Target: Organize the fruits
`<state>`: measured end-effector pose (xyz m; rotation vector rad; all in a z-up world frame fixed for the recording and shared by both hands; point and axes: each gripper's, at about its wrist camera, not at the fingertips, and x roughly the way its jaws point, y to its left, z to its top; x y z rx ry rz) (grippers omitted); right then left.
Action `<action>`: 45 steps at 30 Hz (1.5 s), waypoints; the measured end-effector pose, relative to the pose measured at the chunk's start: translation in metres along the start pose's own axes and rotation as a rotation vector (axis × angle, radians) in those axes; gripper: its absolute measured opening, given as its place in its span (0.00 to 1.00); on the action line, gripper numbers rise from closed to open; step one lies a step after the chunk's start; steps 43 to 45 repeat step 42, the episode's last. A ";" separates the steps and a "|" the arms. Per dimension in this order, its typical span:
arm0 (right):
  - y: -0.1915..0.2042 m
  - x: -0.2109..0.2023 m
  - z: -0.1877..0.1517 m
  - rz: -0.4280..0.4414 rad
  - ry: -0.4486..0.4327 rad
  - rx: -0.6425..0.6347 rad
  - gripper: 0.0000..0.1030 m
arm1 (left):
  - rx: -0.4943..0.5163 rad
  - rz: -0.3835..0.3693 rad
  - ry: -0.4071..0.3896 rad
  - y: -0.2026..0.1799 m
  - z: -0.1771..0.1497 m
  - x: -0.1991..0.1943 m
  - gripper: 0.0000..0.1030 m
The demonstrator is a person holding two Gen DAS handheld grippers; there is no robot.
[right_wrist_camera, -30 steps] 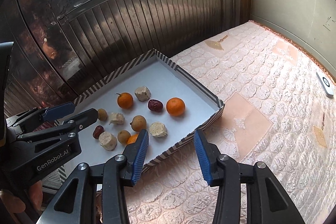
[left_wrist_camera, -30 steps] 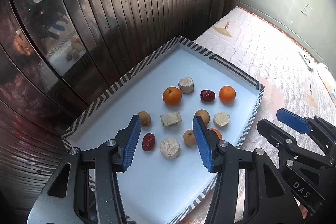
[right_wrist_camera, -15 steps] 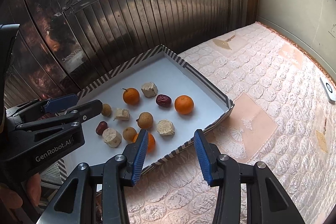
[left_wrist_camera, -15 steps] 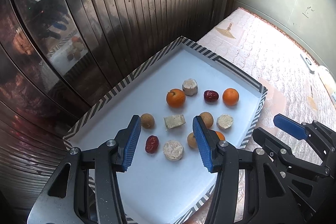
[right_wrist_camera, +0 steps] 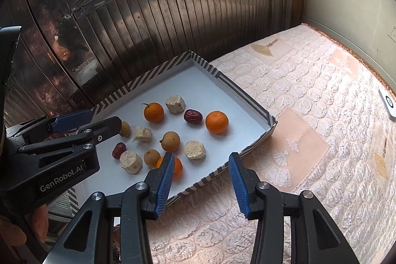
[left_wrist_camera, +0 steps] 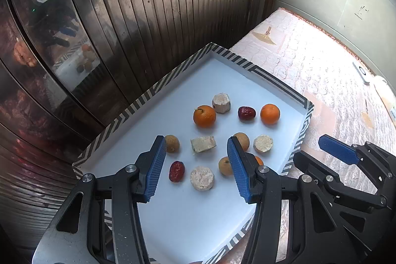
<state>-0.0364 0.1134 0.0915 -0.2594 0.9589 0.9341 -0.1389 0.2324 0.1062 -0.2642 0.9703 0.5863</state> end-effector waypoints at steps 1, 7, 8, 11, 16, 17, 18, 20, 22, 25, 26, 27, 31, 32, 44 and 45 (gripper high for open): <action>0.000 0.001 0.000 0.000 0.000 0.000 0.42 | -0.001 0.001 0.002 0.000 0.000 0.001 0.50; 0.003 0.003 0.002 0.005 0.000 -0.002 0.42 | -0.012 0.003 0.009 0.004 0.000 0.002 0.50; 0.003 0.004 0.002 0.006 0.002 -0.003 0.42 | -0.014 0.002 0.009 0.005 0.000 0.003 0.50; 0.004 0.006 0.002 0.009 0.009 -0.008 0.42 | -0.016 0.001 0.008 0.006 0.000 0.003 0.50; 0.005 0.008 0.003 0.013 0.010 -0.011 0.42 | -0.010 0.000 0.007 0.006 0.000 0.003 0.50; 0.005 0.009 0.003 0.012 0.010 -0.012 0.42 | -0.010 0.001 0.006 0.006 0.000 0.004 0.50; 0.005 0.009 0.003 0.013 0.011 -0.011 0.42 | -0.012 0.002 0.007 0.007 0.000 0.004 0.50; 0.005 0.011 0.003 0.015 0.013 -0.008 0.42 | -0.017 0.002 0.011 0.008 0.001 0.005 0.50; 0.006 0.012 0.003 0.013 0.013 -0.009 0.42 | -0.022 0.003 0.012 0.010 0.001 0.006 0.50; 0.007 0.013 0.004 0.015 0.014 -0.009 0.42 | -0.027 0.007 0.011 0.011 0.001 0.006 0.50; 0.008 0.013 0.005 0.015 0.014 -0.009 0.42 | -0.029 0.008 0.012 0.011 0.001 0.006 0.50; 0.008 0.014 0.005 0.015 0.016 -0.010 0.42 | -0.030 0.008 0.012 0.012 0.001 0.007 0.50; 0.007 0.016 0.004 0.019 0.021 -0.013 0.42 | -0.041 0.012 0.019 0.014 0.001 0.008 0.50; 0.007 0.016 0.004 0.020 0.021 -0.013 0.42 | -0.042 0.015 0.019 0.014 0.001 0.009 0.50; 0.002 0.016 0.005 0.018 0.014 0.003 0.42 | -0.009 0.062 -0.014 0.008 0.002 0.005 0.50; 0.002 0.016 0.005 0.018 0.014 0.003 0.42 | -0.009 0.062 -0.014 0.008 0.002 0.005 0.50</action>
